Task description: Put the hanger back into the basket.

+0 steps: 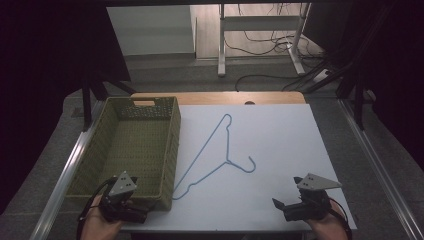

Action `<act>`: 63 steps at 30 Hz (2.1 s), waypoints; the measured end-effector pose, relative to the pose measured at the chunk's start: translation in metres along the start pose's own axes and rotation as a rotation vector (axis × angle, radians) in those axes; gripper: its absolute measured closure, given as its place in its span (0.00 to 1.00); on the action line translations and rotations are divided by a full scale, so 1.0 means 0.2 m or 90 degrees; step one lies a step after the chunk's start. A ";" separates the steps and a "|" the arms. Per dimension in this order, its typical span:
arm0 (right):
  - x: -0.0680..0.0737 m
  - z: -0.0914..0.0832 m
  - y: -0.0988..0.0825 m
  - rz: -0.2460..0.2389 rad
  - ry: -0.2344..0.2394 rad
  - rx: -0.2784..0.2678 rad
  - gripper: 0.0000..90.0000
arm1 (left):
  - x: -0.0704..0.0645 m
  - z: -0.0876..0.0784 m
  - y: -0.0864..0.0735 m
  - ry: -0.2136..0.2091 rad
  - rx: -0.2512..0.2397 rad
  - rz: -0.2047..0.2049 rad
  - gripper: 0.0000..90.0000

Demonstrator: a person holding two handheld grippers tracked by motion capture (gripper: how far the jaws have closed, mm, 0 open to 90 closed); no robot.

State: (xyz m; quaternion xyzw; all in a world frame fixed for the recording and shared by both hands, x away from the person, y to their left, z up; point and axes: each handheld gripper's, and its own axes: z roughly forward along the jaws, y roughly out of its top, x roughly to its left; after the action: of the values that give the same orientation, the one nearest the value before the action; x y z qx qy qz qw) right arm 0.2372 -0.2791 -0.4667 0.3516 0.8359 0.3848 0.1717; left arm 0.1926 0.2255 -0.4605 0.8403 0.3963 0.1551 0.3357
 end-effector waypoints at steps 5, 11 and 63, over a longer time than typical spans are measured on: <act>0.00 0.00 0.00 -0.004 0.001 0.002 0.00 | 0.00 0.00 0.00 -0.003 -0.004 -0.002 0.01; 0.01 0.01 0.00 -0.008 0.001 0.007 0.00 | 0.00 0.00 0.00 0.000 -0.005 0.003 0.00; 0.00 0.00 0.00 -0.016 -0.019 0.010 0.00 | 0.11 -0.07 0.26 -0.082 0.060 -0.018 0.00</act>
State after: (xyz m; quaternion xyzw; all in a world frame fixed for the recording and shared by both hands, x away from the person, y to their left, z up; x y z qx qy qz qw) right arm 0.2371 -0.2781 -0.4673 0.3483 0.8405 0.3707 0.1865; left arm 0.2282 0.2240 -0.4153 0.8578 0.3923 0.0769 0.3229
